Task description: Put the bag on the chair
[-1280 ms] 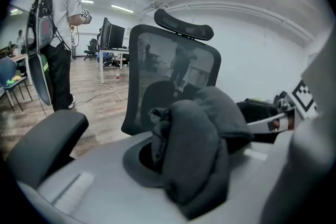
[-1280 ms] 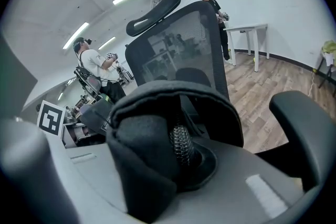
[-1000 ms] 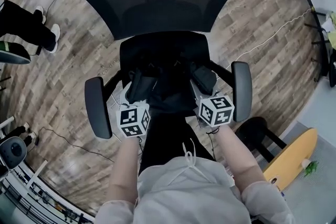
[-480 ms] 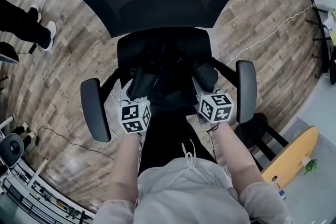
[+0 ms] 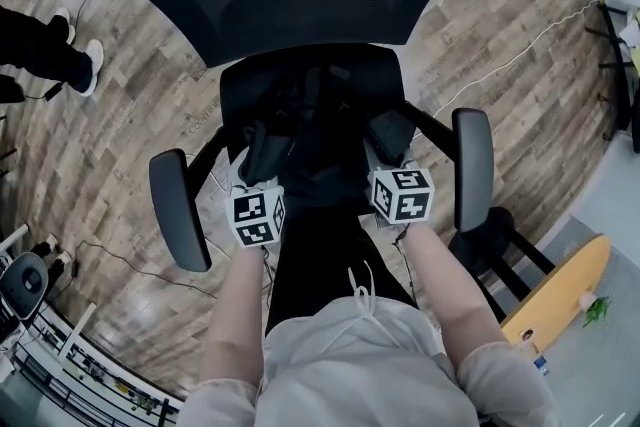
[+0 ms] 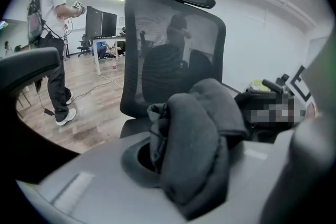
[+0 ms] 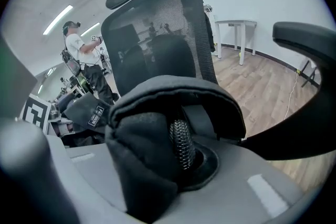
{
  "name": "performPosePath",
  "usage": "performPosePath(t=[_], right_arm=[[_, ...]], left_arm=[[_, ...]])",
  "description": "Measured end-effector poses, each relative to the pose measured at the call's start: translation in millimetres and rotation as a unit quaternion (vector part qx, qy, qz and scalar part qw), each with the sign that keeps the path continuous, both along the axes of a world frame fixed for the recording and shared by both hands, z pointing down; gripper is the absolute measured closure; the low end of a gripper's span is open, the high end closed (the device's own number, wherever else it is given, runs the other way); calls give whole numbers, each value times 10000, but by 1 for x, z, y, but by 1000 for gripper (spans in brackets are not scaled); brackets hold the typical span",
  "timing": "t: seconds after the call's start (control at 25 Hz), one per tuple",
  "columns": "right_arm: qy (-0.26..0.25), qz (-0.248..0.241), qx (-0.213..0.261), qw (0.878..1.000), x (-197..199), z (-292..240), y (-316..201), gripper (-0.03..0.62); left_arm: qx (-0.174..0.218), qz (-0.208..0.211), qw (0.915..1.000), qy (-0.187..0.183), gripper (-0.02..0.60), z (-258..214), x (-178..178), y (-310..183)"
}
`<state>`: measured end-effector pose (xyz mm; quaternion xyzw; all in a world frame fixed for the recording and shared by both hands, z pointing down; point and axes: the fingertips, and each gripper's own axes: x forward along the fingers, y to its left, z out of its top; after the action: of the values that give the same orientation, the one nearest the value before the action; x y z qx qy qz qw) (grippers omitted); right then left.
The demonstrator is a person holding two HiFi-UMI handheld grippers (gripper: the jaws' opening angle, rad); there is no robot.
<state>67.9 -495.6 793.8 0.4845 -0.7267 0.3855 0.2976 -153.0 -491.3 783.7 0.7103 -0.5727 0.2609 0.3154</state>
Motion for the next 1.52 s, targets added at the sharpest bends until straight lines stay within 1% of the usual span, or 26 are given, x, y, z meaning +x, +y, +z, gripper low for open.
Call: performPosePath(t=[0.16, 0.36, 0.48, 0.6, 0.76, 0.92, 1.0, 1.08, 1.16, 1.2, 1.28, 1.32, 1.36, 1.4, 1.48, 1.52], right_arm=[[291, -297, -45, 9991, -3, 19, 9, 537], [428, -517, -124, 9977, -2, 36, 16, 533], [503, -581, -148, 9969, -4, 46, 21, 530], [450, -569, -194, 9972, -9, 56, 32, 526], [451, -850, -171, 9952, -16, 77, 52, 514], [309, -658, -108, 9973, -11, 81, 60, 496], [349, -679, -71, 9971, -10, 80, 61, 485], [490, -822, 44, 9954, -9, 79, 62, 470], [652, -881, 127, 9939, -6, 77, 65, 441], [733, -849, 135, 9936, -3, 77, 67, 417], [860, -687, 137, 9938, 5, 74, 71, 358], [886, -584, 143, 9943, 10, 72, 73, 324], [881, -492, 150, 9948, 14, 69, 75, 292], [856, -428, 157, 9953, 17, 65, 77, 273], [805, -390, 192, 9958, 18, 57, 82, 246], [801, -395, 224, 9958, 18, 52, 84, 242]], left_arm=[[-188, -76, 9998, -26, 522, 19, -6, 10], [-325, -200, 9992, -85, 519, 38, -12, 21], [-322, -204, 9991, -166, 511, 51, -16, 25], [-325, -231, 9991, -160, 509, 56, -19, 29], [-237, -77, 9993, -286, 500, 61, -18, 34], [-183, -46, 9996, -196, 491, 62, -17, 39], [-186, -34, 9997, -148, 485, 62, -18, 42], [-198, -12, 9997, -165, 467, 63, -19, 46], [-222, -48, 9995, -232, 439, 62, -20, 51], [-238, -88, 9993, -277, 413, 61, -22, 54], [-296, -171, 9990, -305, 337, 58, -24, 61], [-329, -207, 9988, -287, 289, 57, -24, 65], [-349, -246, 9987, -270, 255, 55, -23, 68], [-352, -290, 9986, -261, 238, 54, -23, 72], [-327, -384, 9984, -245, 225, 49, -24, 77], [-316, -426, 9983, -234, 216, 46, -24, 80]])
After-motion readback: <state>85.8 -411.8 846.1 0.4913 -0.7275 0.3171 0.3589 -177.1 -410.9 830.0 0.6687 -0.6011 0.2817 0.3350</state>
